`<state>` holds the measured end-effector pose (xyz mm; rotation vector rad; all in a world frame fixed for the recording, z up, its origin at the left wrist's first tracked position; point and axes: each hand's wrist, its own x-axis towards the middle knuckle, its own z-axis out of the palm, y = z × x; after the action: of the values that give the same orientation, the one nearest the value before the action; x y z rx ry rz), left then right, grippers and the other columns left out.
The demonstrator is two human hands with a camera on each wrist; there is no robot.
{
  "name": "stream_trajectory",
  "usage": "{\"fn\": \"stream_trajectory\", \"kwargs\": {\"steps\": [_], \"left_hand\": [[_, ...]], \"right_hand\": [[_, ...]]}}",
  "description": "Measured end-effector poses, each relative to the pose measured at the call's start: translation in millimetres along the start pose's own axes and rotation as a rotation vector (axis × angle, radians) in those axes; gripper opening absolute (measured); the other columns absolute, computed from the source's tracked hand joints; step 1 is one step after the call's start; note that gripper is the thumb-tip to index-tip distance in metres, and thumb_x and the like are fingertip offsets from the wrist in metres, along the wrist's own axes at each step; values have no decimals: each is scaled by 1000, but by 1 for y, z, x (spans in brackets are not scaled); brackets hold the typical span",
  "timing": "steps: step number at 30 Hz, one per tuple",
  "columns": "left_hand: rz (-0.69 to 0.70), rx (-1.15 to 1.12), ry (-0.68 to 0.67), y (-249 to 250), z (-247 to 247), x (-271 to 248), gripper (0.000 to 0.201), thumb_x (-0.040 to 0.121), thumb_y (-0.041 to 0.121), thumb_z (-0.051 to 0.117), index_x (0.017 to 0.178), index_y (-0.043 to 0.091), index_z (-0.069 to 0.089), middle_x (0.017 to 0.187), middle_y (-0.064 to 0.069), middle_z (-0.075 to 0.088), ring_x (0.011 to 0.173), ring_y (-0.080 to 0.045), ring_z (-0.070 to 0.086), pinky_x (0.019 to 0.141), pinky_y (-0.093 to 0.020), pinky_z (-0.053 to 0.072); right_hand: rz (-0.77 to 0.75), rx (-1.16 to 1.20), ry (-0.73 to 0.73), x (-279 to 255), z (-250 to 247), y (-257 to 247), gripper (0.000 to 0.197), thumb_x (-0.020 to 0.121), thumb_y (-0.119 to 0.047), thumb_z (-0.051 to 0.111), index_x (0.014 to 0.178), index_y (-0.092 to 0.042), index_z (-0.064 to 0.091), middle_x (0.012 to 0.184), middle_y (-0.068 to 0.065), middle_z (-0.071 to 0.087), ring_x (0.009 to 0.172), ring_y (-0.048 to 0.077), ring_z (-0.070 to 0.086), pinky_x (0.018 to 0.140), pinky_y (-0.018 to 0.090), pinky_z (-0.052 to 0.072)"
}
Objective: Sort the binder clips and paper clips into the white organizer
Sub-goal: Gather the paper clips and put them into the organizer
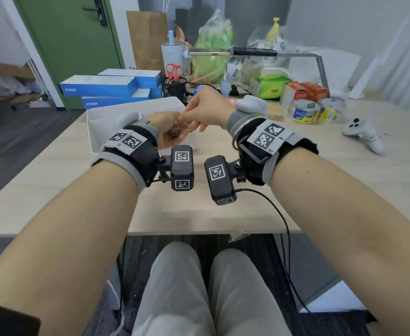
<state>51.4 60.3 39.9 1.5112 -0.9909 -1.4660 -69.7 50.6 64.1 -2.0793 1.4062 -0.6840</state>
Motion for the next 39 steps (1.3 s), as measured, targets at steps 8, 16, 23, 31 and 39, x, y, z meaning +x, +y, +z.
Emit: {"fn": "stream_trajectory", "kwargs": {"steps": [8,16,23,31,39], "left_hand": [[51,68,152,19,-3,28,39,102,20,31,66,11,42,59,-2,44,46,-10,42,38,-15,39],[257,435,237,11,2,37,44,100,19,30,113,-4,66,116,-19,67,92,-24,60,83,-30,48],[299,459,315,9,3,24,45,99,25,31,104,-2,68,106,-17,69,87,-26,58,92,-35,48],[166,707,395,-7,-21,6,29,97,17,41,120,4,54,112,-18,61,73,-24,55,50,-19,43],[-58,559,253,-7,-12,-5,40,99,32,37,81,0,53,71,-6,56,36,-22,60,55,-24,44]], "right_hand": [[76,32,110,30,12,24,16,82,-13,56,77,-8,70,86,16,74,56,16,62,42,20,45],[5,-66,62,32,25,37,15,80,-17,61,84,-11,74,59,-2,60,48,7,52,41,10,38],[-9,-224,-57,19,27,37,17,81,-18,59,88,-9,71,70,4,63,54,14,59,51,21,46],[6,-369,-35,4,25,36,31,78,-36,73,81,-5,72,70,7,70,64,19,64,73,28,55],[139,-363,9,-19,-2,58,33,71,-42,77,78,-11,66,68,4,72,74,19,72,84,35,57]]}}
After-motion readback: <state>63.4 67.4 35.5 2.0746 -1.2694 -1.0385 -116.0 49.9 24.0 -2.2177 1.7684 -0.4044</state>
